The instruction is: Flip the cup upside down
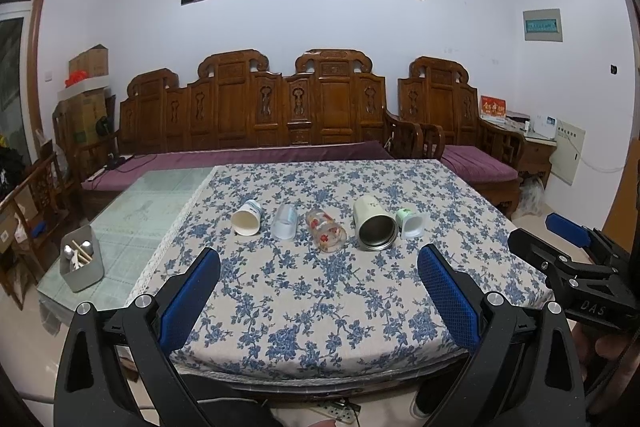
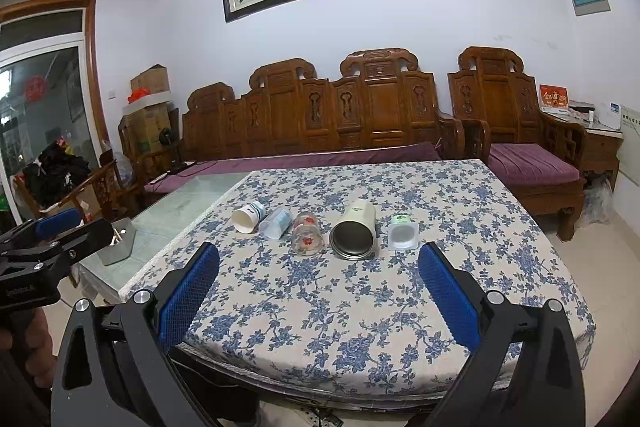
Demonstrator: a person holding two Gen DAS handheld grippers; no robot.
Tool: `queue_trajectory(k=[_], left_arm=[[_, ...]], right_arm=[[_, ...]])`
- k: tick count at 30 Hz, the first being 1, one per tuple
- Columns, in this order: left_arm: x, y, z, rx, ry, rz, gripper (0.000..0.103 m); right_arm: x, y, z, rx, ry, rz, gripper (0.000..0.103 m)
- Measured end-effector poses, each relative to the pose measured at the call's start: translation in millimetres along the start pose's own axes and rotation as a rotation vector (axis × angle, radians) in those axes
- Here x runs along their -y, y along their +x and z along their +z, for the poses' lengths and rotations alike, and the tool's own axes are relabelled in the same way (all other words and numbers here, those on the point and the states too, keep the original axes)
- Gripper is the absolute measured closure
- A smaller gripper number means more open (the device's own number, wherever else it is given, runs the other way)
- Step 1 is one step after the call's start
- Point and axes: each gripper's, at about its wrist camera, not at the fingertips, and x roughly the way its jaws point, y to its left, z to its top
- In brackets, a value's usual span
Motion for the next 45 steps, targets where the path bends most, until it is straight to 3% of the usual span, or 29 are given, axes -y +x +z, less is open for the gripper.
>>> queue_trajectory(k=[36, 45], left_arm=[[-3.0, 1.5, -6.9, -0.005, 0.000, 0.006, 0.008], [-5.4, 17.4, -11.9, -0.048, 0.004, 0.020, 0.008]], right_arm=[[-4.2, -0.5, 1.7, 0.005, -0.009, -0.001, 0.003], [3.9, 13.9, -6.0, -0.036, 0.019, -0.015, 0.003]])
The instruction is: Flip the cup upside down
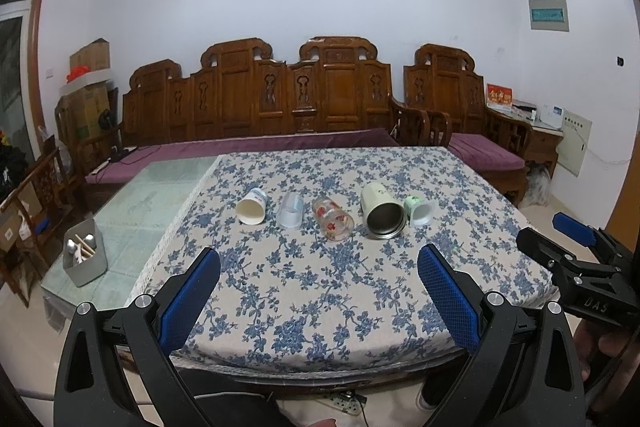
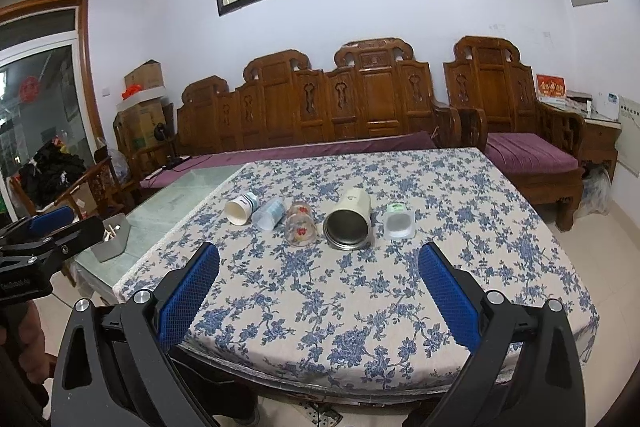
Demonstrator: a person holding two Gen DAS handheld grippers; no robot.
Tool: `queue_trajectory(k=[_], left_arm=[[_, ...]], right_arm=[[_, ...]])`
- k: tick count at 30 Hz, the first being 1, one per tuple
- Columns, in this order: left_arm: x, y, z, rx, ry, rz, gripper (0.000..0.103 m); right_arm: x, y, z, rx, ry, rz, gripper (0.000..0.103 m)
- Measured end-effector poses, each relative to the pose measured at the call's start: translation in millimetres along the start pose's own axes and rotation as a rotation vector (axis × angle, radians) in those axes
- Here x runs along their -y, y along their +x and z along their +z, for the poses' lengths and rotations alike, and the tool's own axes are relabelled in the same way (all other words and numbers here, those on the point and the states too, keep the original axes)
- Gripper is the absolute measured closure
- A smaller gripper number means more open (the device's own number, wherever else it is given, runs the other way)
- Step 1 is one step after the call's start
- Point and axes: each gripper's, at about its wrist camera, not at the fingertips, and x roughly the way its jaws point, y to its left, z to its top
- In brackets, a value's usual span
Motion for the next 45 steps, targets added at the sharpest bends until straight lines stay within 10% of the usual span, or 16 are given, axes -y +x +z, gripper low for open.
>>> queue_trajectory(k=[23, 28, 45], left_arm=[[8.7, 131.3, 52.7, -0.190, 0.086, -0.086, 0.008], [17.2, 182.4, 63.3, -0.239, 0.143, -0.101, 0.023], [19.6, 365.4, 56.2, -0.458, 0.134, -0.068, 0.025]], right_arm=[[39.5, 127.7, 33.4, -0.152, -0.025, 0.004, 0.010], [46.5, 161.7, 35.7, -0.194, -0.019, 0.018, 0.012], [61.5, 235.0, -7.6, -0.322, -0.018, 0.001, 0.013]])
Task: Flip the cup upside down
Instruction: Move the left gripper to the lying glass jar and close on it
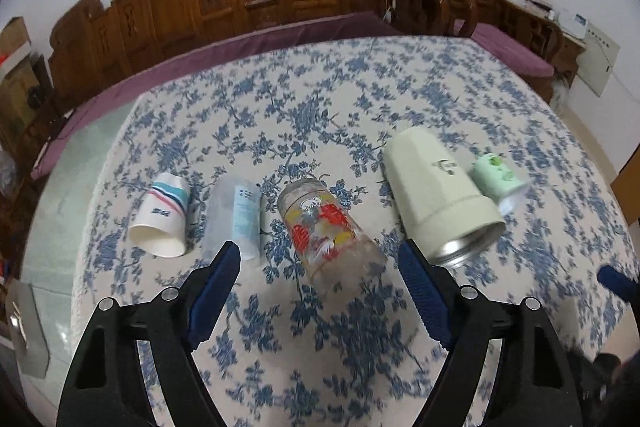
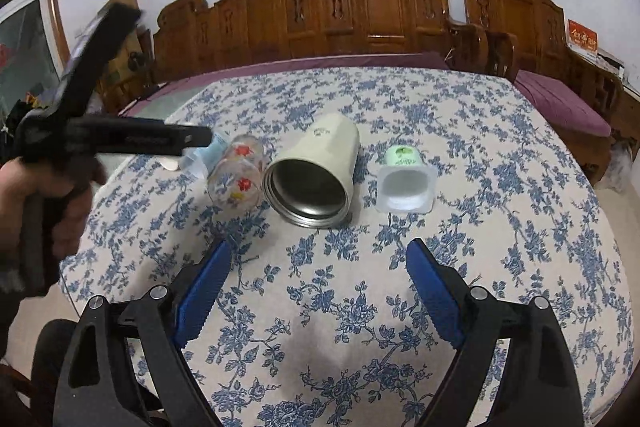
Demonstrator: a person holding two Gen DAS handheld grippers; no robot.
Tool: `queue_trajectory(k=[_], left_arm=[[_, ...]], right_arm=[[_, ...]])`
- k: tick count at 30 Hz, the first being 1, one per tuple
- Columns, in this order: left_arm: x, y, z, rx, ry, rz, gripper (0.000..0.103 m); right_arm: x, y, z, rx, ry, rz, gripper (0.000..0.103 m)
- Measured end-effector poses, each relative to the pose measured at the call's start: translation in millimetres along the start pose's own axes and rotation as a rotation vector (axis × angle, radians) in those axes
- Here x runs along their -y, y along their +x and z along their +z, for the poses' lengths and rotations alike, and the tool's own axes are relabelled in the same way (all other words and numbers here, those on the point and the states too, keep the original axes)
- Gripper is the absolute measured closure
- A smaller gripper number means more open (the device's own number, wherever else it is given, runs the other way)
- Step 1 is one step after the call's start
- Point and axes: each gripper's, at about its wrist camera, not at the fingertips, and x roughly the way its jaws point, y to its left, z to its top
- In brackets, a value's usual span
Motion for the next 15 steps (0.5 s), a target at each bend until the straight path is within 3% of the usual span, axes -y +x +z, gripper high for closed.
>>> queue_trajectory(k=[15], left_arm=[[-15.0, 91.5, 22.7, -0.229, -0.110, -0.051, 0.029]], right_arm=[[-0.7, 24.7, -13.2, -0.051, 0.013, 0.034, 0.013]])
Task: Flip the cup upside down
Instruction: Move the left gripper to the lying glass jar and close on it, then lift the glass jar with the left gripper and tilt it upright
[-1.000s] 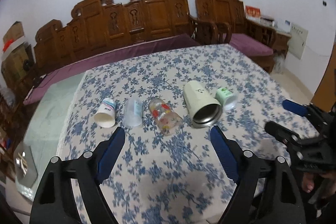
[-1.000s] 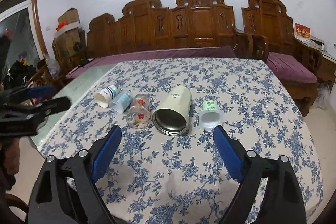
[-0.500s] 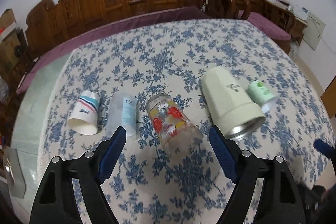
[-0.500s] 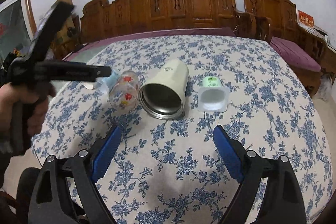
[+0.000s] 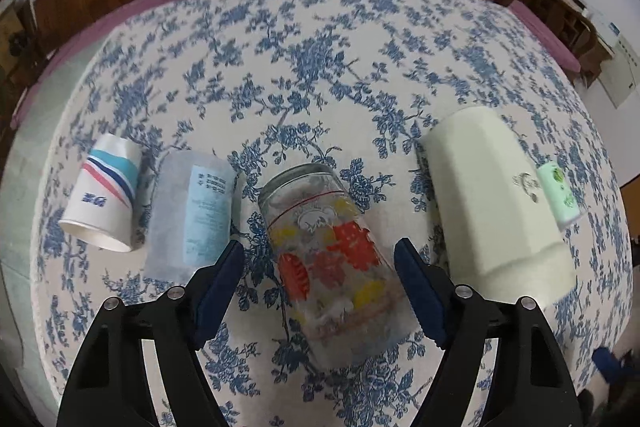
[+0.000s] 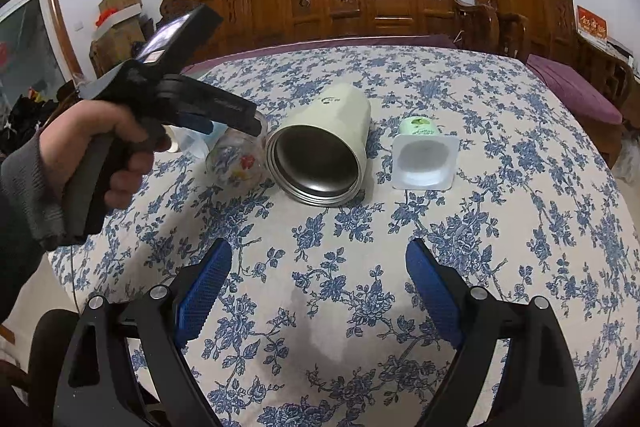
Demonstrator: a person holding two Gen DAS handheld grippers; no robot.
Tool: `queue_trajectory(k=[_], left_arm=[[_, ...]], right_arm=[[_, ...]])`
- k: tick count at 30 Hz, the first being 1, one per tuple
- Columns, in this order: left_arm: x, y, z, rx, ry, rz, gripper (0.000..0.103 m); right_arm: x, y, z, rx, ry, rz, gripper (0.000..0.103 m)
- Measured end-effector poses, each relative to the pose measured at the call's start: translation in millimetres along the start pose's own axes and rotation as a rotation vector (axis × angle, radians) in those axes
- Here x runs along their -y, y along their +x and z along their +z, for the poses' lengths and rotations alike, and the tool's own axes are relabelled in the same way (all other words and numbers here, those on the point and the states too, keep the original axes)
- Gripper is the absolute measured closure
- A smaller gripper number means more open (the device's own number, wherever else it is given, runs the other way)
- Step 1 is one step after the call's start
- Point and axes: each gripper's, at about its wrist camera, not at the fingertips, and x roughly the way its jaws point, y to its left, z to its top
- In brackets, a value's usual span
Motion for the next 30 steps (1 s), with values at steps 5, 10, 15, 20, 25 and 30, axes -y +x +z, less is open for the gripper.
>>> queue_trajectory(k=[5, 10, 15, 20, 25, 30], left_arm=[[-6.6, 16.8, 7.5, -0.066, -0.042, -0.035, 0.029], [-12.1, 32.0, 9.6, -0.122, -0.077, -0.065, 0.029], [-8.1, 32.4, 9.6, -0.123, -0.068, -0.055, 0.045], [-5.5, 22.7, 1.1, -0.122, -0.028, -0.056, 0.048], [-2.7, -10.5, -22.9, -0.071, 0.023, -0.055, 0.048], [13.6, -43.5, -59.5, -0.038, 0.088, -0.083, 0.047]], right_arm=[[0.9, 2.1, -1.4, -0.003, 0.009, 0.007, 0.013], [1.1, 2.7, -2.9, -0.004, 0.010, 0.011, 0.013], [3.1, 0.7, -4.5, -0.006, 0.017, 0.010, 0.013], [6.6, -5.7, -5.9, 0.004, 0.025, -0.001, 0.013], [8.3, -16.3, -9.2, 0.016, 0.037, -0.011, 0.013], [6.8, -31.1, -16.5, 0.033, 0.046, -0.016, 0.013]])
